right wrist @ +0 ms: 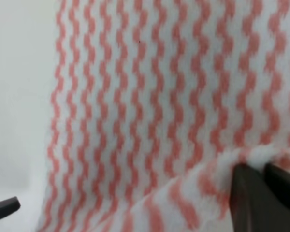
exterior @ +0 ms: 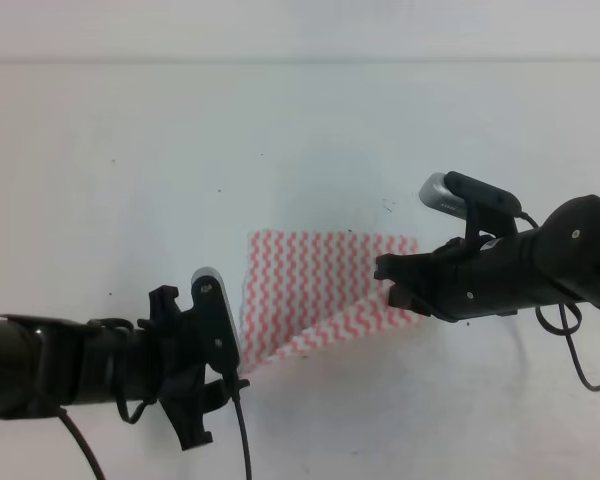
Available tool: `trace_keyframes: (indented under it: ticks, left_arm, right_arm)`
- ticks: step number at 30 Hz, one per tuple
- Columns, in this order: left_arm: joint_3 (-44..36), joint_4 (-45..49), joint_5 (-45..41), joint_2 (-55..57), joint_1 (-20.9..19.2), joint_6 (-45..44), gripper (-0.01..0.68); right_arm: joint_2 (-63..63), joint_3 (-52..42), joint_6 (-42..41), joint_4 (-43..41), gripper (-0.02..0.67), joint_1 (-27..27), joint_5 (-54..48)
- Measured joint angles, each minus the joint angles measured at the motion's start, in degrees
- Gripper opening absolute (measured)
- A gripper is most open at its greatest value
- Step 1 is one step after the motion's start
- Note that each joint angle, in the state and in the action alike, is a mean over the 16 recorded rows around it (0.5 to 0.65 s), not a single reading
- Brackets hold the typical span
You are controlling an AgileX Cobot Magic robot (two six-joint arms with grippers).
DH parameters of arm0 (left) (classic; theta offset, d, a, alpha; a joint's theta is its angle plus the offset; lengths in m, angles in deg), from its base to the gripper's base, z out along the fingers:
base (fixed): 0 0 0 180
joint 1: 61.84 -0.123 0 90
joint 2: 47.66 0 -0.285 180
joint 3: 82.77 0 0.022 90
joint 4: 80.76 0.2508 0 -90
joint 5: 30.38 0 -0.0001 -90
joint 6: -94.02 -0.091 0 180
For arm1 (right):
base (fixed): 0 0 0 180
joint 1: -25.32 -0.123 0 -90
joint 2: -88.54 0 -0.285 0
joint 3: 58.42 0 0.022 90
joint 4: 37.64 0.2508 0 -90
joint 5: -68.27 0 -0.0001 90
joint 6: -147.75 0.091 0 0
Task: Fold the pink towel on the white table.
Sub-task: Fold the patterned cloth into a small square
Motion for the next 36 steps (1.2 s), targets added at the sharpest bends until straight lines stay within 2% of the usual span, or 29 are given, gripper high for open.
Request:
trace_keyframes:
  ticks: [5,15,20,24,36]
  left_arm:
    - [0.0,0.0,0.9,0.0,0.0,0.4,0.307]
    - [-0.1,0.0,-0.9,0.1,0.0,1.9,0.1]
    - [0.0,0.0,-2.5,0.3,0.0,3.5,0.025]
    - [0.7,0.0,-3.2,0.4,0.0,6.4,0.001]
    - [4.8,0.2,-4.2,0.5,-0.1,18.4,-0.004]
  right_arm:
    - [0.2,0.0,-0.1,0.0,-0.017,0.0,-0.1]
    - [0.5,0.0,0.0,0.1,-0.017,0.0,-0.2]
    - [0.5,0.0,0.1,0.1,-0.017,0.0,-0.2]
    - [0.4,0.0,0.1,0.0,-0.017,0.0,-0.1]
    - [-0.1,0.0,0.1,0.1,-0.016,0.0,1.3]
